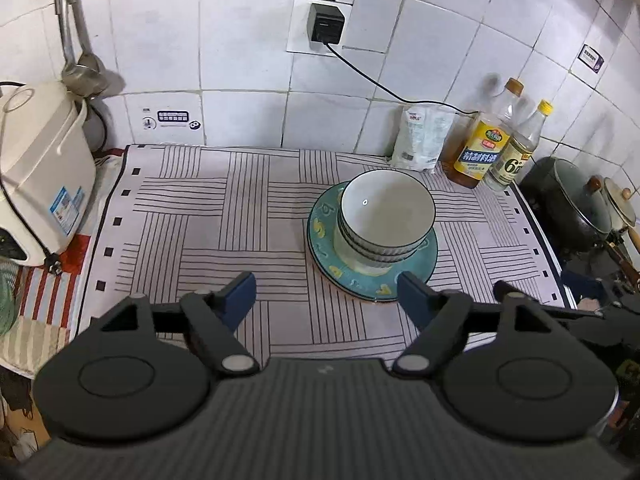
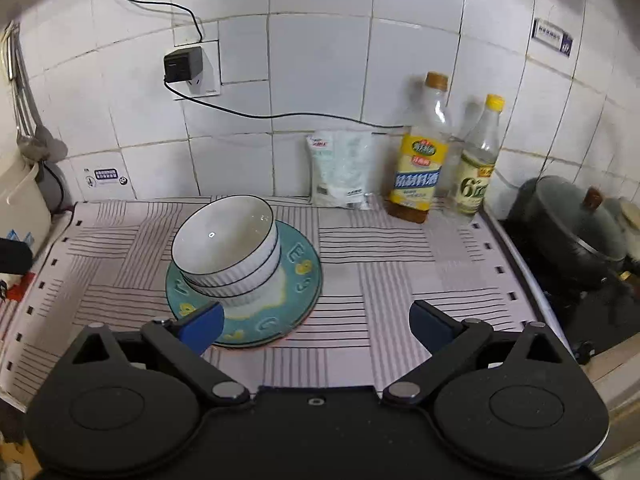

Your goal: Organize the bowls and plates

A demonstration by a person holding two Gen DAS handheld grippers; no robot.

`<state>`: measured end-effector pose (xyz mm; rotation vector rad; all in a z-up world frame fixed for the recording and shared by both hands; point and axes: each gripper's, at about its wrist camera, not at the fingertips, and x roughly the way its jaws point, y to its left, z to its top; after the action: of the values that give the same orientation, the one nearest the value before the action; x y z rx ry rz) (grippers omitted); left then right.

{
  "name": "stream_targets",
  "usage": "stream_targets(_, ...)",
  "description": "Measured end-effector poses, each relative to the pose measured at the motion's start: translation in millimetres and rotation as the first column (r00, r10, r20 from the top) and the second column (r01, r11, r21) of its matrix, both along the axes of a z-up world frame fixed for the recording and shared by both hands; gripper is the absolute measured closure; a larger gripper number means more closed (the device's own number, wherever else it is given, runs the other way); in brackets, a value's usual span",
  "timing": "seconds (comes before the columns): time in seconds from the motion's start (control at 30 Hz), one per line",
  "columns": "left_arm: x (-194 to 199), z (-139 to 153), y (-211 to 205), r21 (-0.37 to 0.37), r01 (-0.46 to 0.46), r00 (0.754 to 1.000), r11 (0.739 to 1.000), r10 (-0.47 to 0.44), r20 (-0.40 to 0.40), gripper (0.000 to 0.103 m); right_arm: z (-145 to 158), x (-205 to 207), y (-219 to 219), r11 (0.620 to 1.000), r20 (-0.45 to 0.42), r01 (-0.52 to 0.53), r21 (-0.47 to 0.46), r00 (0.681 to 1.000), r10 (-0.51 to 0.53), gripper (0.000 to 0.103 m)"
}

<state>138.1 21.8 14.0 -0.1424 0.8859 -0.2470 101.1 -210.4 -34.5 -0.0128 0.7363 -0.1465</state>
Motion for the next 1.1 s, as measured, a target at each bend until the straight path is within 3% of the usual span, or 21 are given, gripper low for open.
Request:
stream_targets(0.1,-10.9,1.9,3.5,0.000,-0.001,1.000,1.000,0.001,0.011,0.021,6.7,-8.3,0.2,1.000,0.014,0.018,-0.022,1.000,-0.018,0.002)
stream_targets(0.3,-34.3,10.4,8.2,0.015,-0.038,0.996,0.999,0.036,0.086,0.008,27.5,-29.6,1.0,1.000,0.052,0.019,0.021,0.998,-0.020,0.002)
stream_targets(0.4,-42.2,11.2,10.5,0.015,-0.048,0.994,0.999,0.046,0.099,0.003,35.3,-40.9,6.3,1.000,0.065,0.016,-0.010,0.998,-0.015,0.002)
stream_targets(0.6,-56.6,2.0,7.2,0.071,-0.094,0.993,0.993,0.088,0.083,0.003,41.7,-62.7,15.7,1.000,0.092,-0.017,-0.005,0.996,0.018,0.003)
stream_targets(0.77,-70.2,-5.5,5.8,0.084,-0.084,0.990,0.993,0.074,0.116,0.003,37.7,-69.5,28.8,0.999,0.086,-0.009,-0.052,0.996,0.013,0.003)
stream_targets(1.1,-84.1,-14.3,-4.6,0.125,-0.071,0.987,0.990,0.052,0.149,0.003,26.6,-84.6,20.2,1.000,0.092,0.031,0.001,0.995,-0.031,0.004)
